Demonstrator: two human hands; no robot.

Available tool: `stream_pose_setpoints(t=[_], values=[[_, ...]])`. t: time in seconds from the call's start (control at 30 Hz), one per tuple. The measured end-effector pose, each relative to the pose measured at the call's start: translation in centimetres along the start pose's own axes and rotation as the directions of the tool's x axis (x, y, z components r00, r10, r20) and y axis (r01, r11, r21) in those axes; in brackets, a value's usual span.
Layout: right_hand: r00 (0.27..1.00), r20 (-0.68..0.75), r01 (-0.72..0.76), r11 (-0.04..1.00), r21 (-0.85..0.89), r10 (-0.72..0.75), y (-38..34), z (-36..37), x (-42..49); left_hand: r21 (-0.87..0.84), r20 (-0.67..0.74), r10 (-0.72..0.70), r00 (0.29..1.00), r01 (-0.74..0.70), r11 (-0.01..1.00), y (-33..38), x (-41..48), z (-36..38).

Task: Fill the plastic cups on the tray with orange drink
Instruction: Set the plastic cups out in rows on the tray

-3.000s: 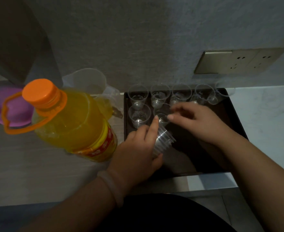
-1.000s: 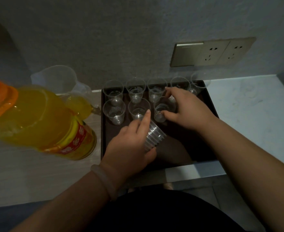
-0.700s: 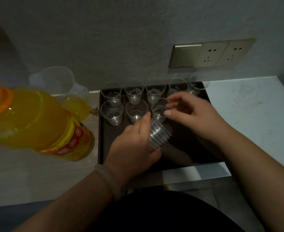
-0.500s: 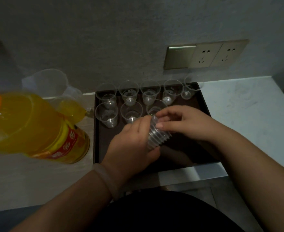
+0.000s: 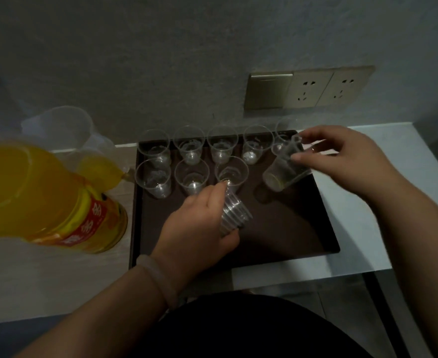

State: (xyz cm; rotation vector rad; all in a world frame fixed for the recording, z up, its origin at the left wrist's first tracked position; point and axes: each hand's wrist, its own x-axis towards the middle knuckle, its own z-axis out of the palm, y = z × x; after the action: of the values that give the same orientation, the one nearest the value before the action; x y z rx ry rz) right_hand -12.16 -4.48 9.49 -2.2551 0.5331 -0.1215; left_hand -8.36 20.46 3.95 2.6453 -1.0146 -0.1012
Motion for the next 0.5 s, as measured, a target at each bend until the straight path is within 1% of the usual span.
stream_pose_setpoints(t=[0.07, 0.1, 0.17, 0.3, 0.5], values=[[0.995, 0.051, 0.099, 0.978, -0.182, -0.091, 0.9, 1.1, 0.7, 0.002, 0.006, -0.009, 1.000, 0.009, 1.000, 0.2, 0.0, 0.2], [0.989, 0.087, 0.142, 0.959, -0.244, -0.124, 1.3, 2.0, 0.9, 0.005, 0.008, -0.012, 1.000, 0.012, 1.000, 0.4, 0.1, 0.3], [0.978, 0.127, 0.197, 0.928, -0.316, -0.165, 2.0, 3.5, 1.3, 0.016, 0.003, -0.017, 1.000, 0.017, 1.000, 0.7, 0.1, 0.4], [0.968, 0.157, 0.238, 0.903, -0.358, -0.193, 2.6, 5.4, 1.7, 0.027, -0.001, -0.012, 1.000, 0.012, 1.000, 0.8, 0.1, 0.4], [0.958, 0.191, 0.273, 0.884, -0.381, -0.213, 2.8, 6.1, 2.3, 0.002, 0.024, -0.025, 0.999, 0.025, 1.000, 1.0, -0.1, 0.6]])
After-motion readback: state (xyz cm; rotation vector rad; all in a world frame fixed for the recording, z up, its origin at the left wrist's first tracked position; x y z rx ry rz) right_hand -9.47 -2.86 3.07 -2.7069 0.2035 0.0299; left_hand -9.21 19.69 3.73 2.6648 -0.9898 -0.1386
